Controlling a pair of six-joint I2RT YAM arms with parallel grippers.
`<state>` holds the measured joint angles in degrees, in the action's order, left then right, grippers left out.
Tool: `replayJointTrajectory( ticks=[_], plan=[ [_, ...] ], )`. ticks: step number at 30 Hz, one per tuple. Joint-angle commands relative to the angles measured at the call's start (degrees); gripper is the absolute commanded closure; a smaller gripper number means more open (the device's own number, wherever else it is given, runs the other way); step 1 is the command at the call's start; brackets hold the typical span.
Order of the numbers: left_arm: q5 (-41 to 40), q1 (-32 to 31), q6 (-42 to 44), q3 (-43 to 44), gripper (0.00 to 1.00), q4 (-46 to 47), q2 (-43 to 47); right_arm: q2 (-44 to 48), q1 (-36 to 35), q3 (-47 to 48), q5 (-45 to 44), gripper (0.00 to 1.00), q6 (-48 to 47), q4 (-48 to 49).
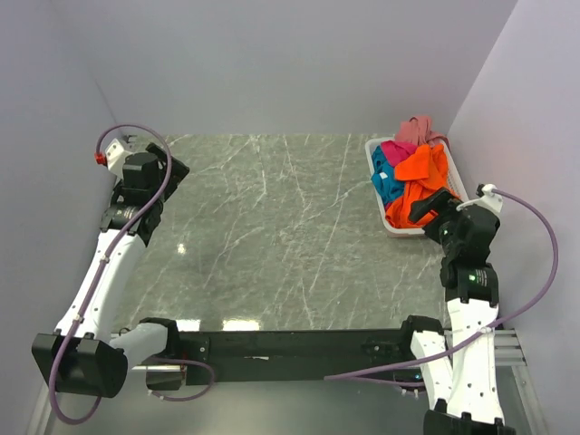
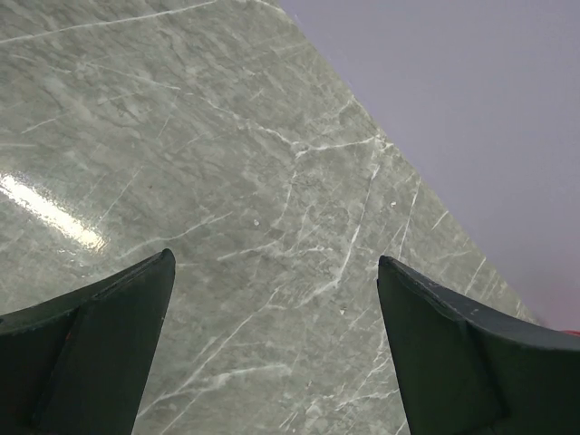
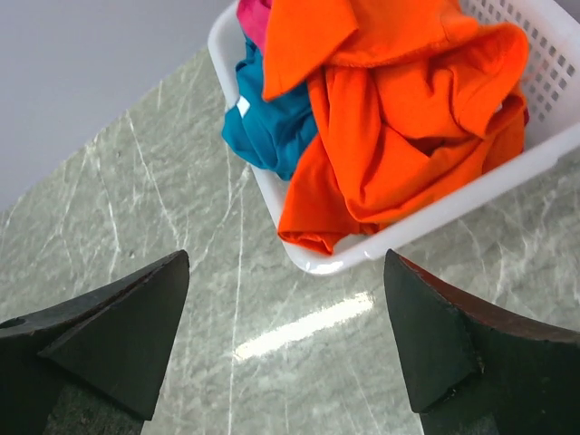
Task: Fold and stack the t-shirts
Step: Grab the tshirt from the pile
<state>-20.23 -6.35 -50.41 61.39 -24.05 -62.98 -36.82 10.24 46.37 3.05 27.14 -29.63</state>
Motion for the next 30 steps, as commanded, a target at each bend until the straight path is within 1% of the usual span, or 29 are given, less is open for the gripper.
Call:
replayJointTrajectory(
  ticks=[1,10,13,14,17,18,20,21,23,24,25,26,27,29,30],
  plan=[
    [-1.0,0.2,-0.4,-0.3,0.01,0.8,2.1,0.2,-0.3,1.6,0.6,0.06,-0.4,5.2],
    [-2.4,0.2,0.2,0.9,0.01,0.9,0.7,-8.4,-0.2,7.6,-1.5,0.05,0.4,4.7],
    [-1.3,0.2,0.8,1.1,0.01,1.7,0.5,-9.8,-0.3,7.2,-1.3,0.05,-0.6,7.8],
    [-1.4,0.2,0.8,1.1,0.01,1.7,0.3,-10.3,-0.2,7.0,-1.1,0.05,-0.5,10.5],
    [-2.0,0.2,0.8,1.2,0.01,1.5,0.1,-15.0,-0.3,8.7,-0.3,0.04,-1.6,11.8],
    [-2.4,0.2,0.8,1.2,0.00,1.4,-0.2,-18.9,-0.1,11.1,-2.8,0.05,-1.0,11.4],
    [-2.6,0.2,0.8,1.2,0.01,1.6,-0.5,-23.4,0.0,13.8,-5.3,0.04,-1.5,10.1],
    [-2.6,0.2,0.9,1.4,0.01,1.6,-0.7,-28.1,0.3,16.8,-6.6,0.05,-1.7,9.9],
    [-2.5,0.3,1.1,1.5,0.01,1.8,-1.2,-33.1,0.7,21.7,-6.9,0.05,-2.2,9.5],
    [-2.4,0.3,1.2,1.5,0.01,1.9,-1.6,-38.0,0.8,23.3,-6.7,0.06,-2.7,9.6],
    [-2.4,0.4,1.2,1.5,0.01,1.9,-1.9,-40.6,0.8,25.0,-6.9,0.07,-2.7,9.5],
    [-2.4,0.5,1.1,1.5,0.01,2.0,-2.1,-43.1,0.8,28.6,-7.4,0.08,-2.7,8.2],
    [-2.4,0.5,1.2,1.6,0.01,2.0,-2.7,-48.4,1.0,30.3,-7.6,0.13,-2.6,7.3],
    [-2.2,0.6,1.1,2.1,0.01,1.6,-3.3,-53.4,1.1,35.2,-8.7,0.18,-1.8,3.0],
    [-2.4,0.7,1.2,2.3,0.01,1.0,-3.7,-57.1,1.1,36.1,-8.9,0.22,-1.2,2.0]
  ],
)
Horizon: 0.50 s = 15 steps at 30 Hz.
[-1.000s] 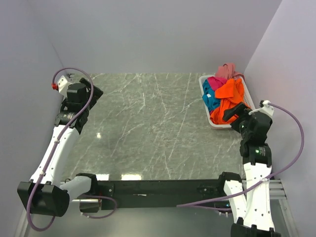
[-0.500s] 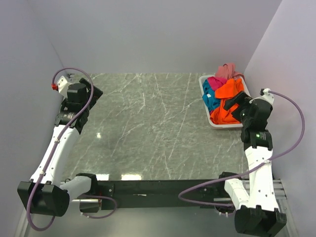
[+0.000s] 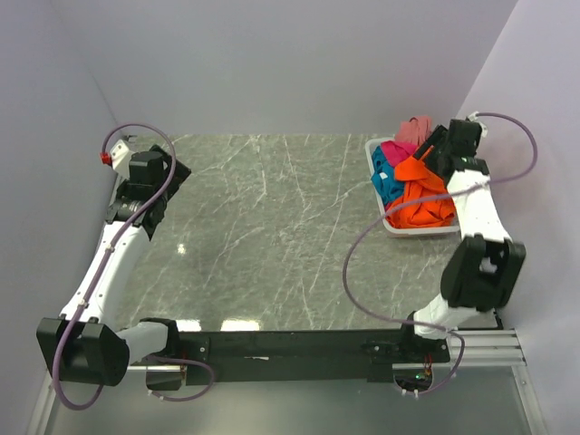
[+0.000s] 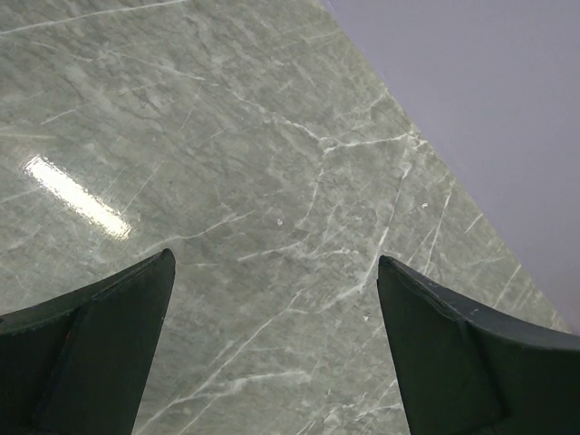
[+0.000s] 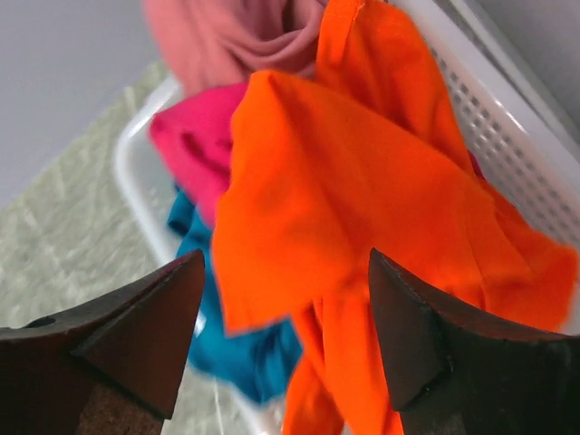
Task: Fold and stack the t-shirts
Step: Grab the tshirt from the pile
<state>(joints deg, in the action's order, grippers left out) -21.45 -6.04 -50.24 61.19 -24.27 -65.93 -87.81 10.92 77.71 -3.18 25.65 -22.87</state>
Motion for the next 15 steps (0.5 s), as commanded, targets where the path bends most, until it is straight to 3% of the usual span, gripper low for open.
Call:
replayJointTrajectory(
  ticks=[1,4,5,6,7,10,11,15],
  plan=[
    [-1.2,0.4,0.9,2.9,0.00,1.0,-0.8,-7.3,0.5,5.2,-2.9,0.23,0.6,-5.5],
    [-1.7,0.7,1.1,2.7,0.01,1.0,-0.8,-8.9,0.5,2.7,-2.8,0.29,1.5,-3.7],
    [-1.6,0.8,1.0,2.5,0.01,1.2,-0.7,-9.0,0.5,2.1,-3.1,0.38,1.5,-3.5],
    [-1.4,0.8,1.0,2.4,0.01,1.3,-0.4,-8.7,0.5,1.9,-3.8,0.67,1.6,-3.4],
    [-1.4,0.8,1.0,2.4,0.01,1.4,-0.4,-8.3,0.4,1.8,-4.5,0.77,1.6,-3.3],
    [-0.7,0.8,1.0,2.4,0.01,1.4,-0.2,-4.7,0.5,2.8,-6.4,0.90,0.5,-4.9],
    [-0.6,0.8,1.0,2.4,0.00,1.5,0.0,-1.9,0.3,3.8,-7.4,1.00,0.4,-6.2],
    [0.6,0.8,0.8,2.3,0.01,1.9,0.8,7.6,0.3,6.0,-10.0,1.00,-2.1,-8.1]
  ],
)
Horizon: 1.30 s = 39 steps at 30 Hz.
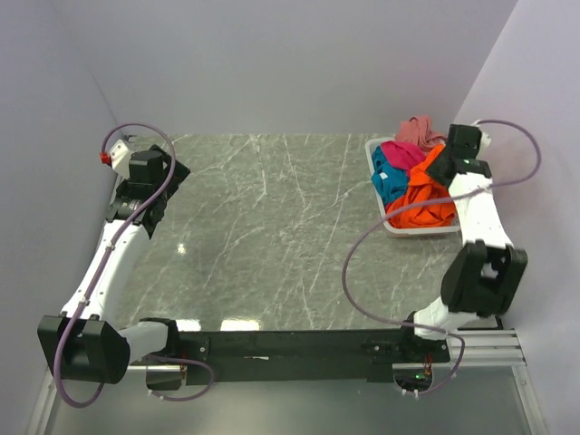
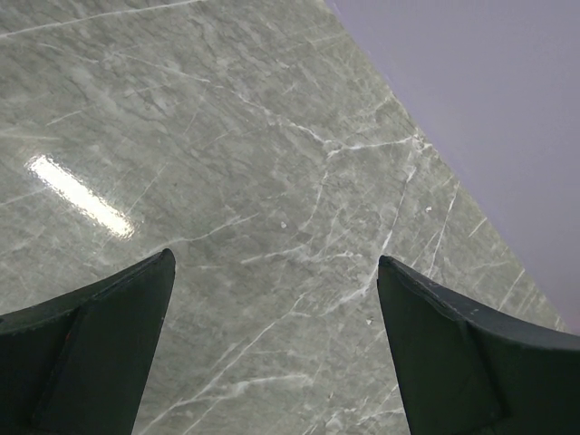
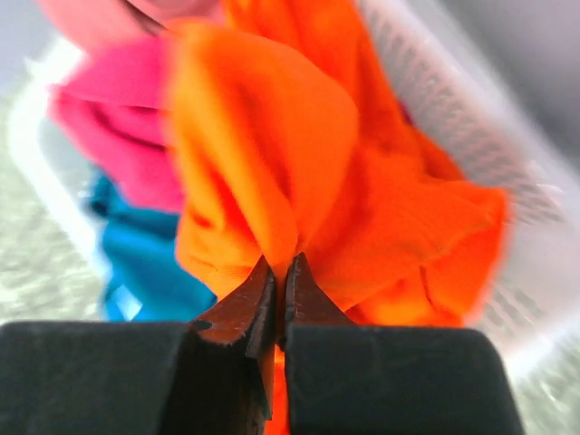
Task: Fold and stack the t-shirts
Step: Grab the tshirt from the pile, then move the tshirt to the center of the board
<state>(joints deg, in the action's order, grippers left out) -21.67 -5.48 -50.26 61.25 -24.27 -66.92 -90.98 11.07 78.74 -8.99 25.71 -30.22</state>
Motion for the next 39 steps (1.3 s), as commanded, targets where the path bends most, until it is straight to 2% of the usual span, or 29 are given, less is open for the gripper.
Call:
replayJointTrajectory(
  ticks=[1,4,6,10,11,13,14,17,18,22,24,26,30,31,32,34,35,36,37,38,39],
  plan=[
    [1.2,0.2,0.8,2.0,0.01,2.0,2.0,12.8,0.0,5.4,-3.6,1.00,-2.7,-1.0],
    [2.9,0.2,0.9,1.8,0.00,2.9,2.7,18.6,-1.5,10.1,-2.0,1.00,-4.8,-3.0],
    [3.8,0.2,1.0,1.4,0.00,3.5,3.1,20.4,-3.8,16.5,-1.3,1.00,-6.2,-4.9],
    [4.4,0.2,0.8,1.3,0.01,3.3,3.8,19.5,-18.9,28.3,-3.3,1.00,-11.2,-5.5],
    [4.3,0.3,0.4,1.2,0.01,3.2,3.9,17.3,-23.9,33.9,-2.8,1.00,-10.9,-5.6],
    [5.0,0.3,0.0,0.4,0.01,4.0,4.6,14.2,-28.2,40.6,-1.4,1.00,-10.9,-5.7],
    [5.7,0.3,-0.1,0.3,0.01,4.1,4.9,10.4,-32.2,47.5,-0.2,1.00,-11.3,-5.6],
    [5.3,0.3,-0.9,1.1,0.01,2.7,5.4,2.9,-41.2,57.8,7.9,1.00,-12.2,-1.0],
    [5.2,0.3,-1.2,1.1,0.01,2.5,5.8,1.2,-43.0,59.7,12.3,1.00,-12.8,0.7],
    [4.4,0.3,-2.4,0.5,0.01,1.2,7.1,-4.6,-50.4,64.0,14.4,1.00,-12.7,8.9],
    [3.6,0.3,-2.8,0.2,0.01,0.5,7.8,-5.3,-50.9,61.9,14.0,1.00,-10.4,13.2],
    [3.4,0.3,-3.0,-0.2,0.01,0.5,8.0,-4.4,-50.9,57.7,9.3,1.00,-10.3,14.8],
    [3.3,0.3,-2.8,-1.0,0.00,1.2,7.2,-1.3,-49.8,46.1,1.0,1.00,-9.3,13.3],
    [3.1,0.3,-2.8,-0.9,0.01,1.1,6.8,-0.2,-48.7,42.3,0.0,1.00,-8.2,12.9],
    [3.0,0.4,-2.8,-1.0,0.01,0.8,6.4,2.8,-47.8,33.0,-0.1,1.00,-6.6,13.3],
    [2.6,0.4,-2.8,-1.0,0.01,0.4,5.0,6.0,-45.9,21.9,0.5,0.97,-4.2,15.2],
    [1.8,0.4,-3.0,-1.0,0.01,0.0,4.4,8.5,-43.0,11.1,3.1,0.91,-1.6,17.6],
    [1.7,0.4,-3.0,-1.1,0.01,0.0,3.4,9.2,-40.8,6.1,5.4,0.87,-0.1,18.4],
    [1.6,0.4,-3.1,-1.3,0.00,0.2,2.9,9.5,-38.7,-1.4,7.7,0.77,1.6,19.0],
    [2.0,0.4,-3.1,-1.4,0.01,0.3,1.7,9.2,-34.7,-4.2,10.1,0.63,3.7,19.5],
    [2.3,0.4,-3.1,-1.9,0.01,0.5,1.0,8.5,-33.5,-6.0,12.2,0.54,3.9,18.7]
  ],
)
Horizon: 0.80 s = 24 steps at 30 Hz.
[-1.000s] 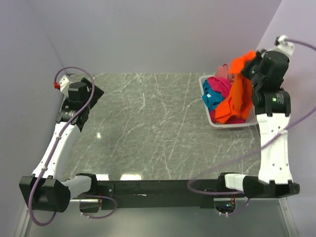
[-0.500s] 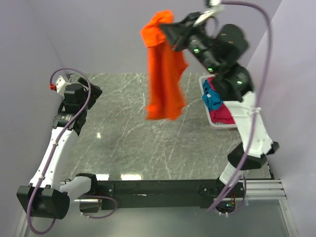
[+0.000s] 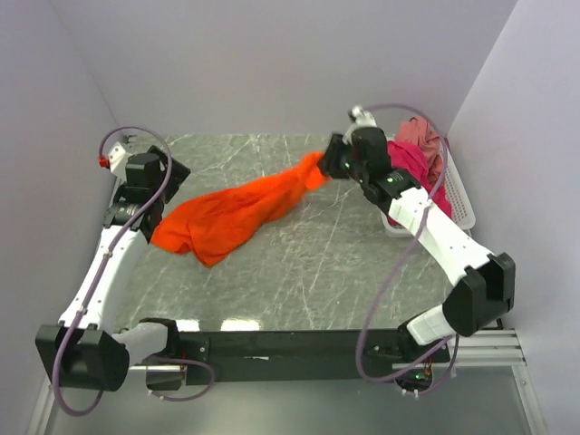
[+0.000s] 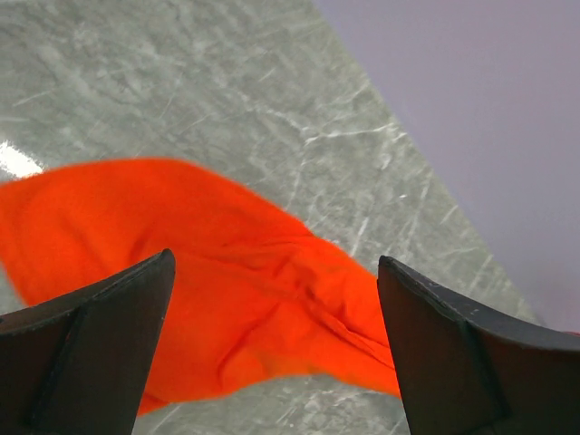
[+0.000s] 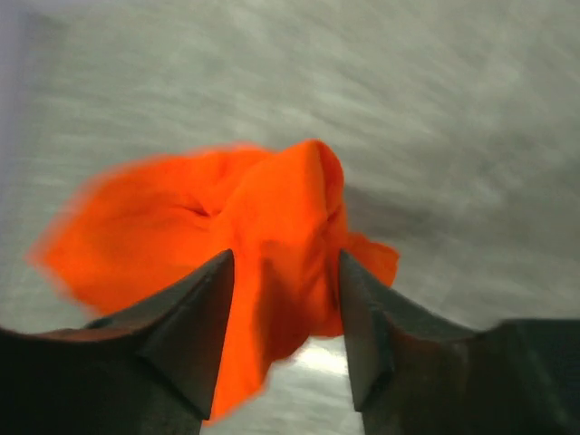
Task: Fold and stack the t-shirts
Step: Move the tshirt to the center of the board, then flatten the tshirt out
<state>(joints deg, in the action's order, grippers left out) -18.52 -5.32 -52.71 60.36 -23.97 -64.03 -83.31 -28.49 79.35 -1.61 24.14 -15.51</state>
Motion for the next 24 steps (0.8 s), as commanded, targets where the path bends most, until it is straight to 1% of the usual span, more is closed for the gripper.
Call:
replayJointTrajectory(
  ticks=[1,3,4,7,8,10,11,12,14,19,22,23,24],
  plan=[
    [-0.4,0.2,-0.7,-1.4,0.01,0.4,-2.6,-0.4,6.6,-8.1,4.4,0.40,5.2,2.6],
    [1.6,0.2,-1.8,-3.0,0.01,0.8,-4.8,-1.1,6.8,-8.7,1.7,0.33,3.3,-0.1],
    [2.2,0.2,-2.2,-3.6,0.01,0.9,-5.6,-1.4,6.7,-9.3,2.0,0.23,3.0,0.0],
    [3.8,0.2,-3.8,-5.9,0.01,-0.3,-8.3,-1.9,6.5,-8.9,2.2,0.21,2.2,-1.4],
    [4.2,0.2,-4.2,-7.9,0.00,-0.9,-8.7,-2.1,6.5,-8.9,2.0,0.21,2.1,-1.6],
    [6.2,0.1,-4.3,-10.2,0.00,-0.4,-8.3,-2.2,5.6,-9.5,0.0,0.21,2.0,-1.9],
    [7.6,0.2,-4.3,-13.0,0.00,0.8,-7.4,-2.3,5.3,-9.6,-0.8,0.21,1.7,-2.2],
    [10.6,0.1,-4.2,-14.4,0.01,1.7,-6.9,-2.7,4.7,-9.8,-1.5,0.21,1.5,-2.6],
    [12.7,-0.1,-3.6,-17.4,0.01,2.8,-6.0,-4.3,4.2,-10.3,-4.4,0.21,1.5,-3.6],
    [15.1,-1.9,-2.4,-19.5,0.01,3.6,-8.4,-10.2,4.1,-7.9,-6.2,0.21,2.6,-6.1],
    [15.0,-3.9,-2.6,-19.1,0.09,3.2,-12.9,-11.8,4.1,-8.2,-7.4,0.21,3.6,-5.8],
    [14.8,-4.3,-2.7,-18.8,0.15,3.0,-13.8,-12.1,4.1,-8.2,-7.7,0.21,3.8,-5.8],
    [14.6,-4.7,-3.0,-18.5,0.18,3.0,-14.5,-12.6,4.1,-8.2,-8.1,0.21,4.1,-5.9]
  ],
)
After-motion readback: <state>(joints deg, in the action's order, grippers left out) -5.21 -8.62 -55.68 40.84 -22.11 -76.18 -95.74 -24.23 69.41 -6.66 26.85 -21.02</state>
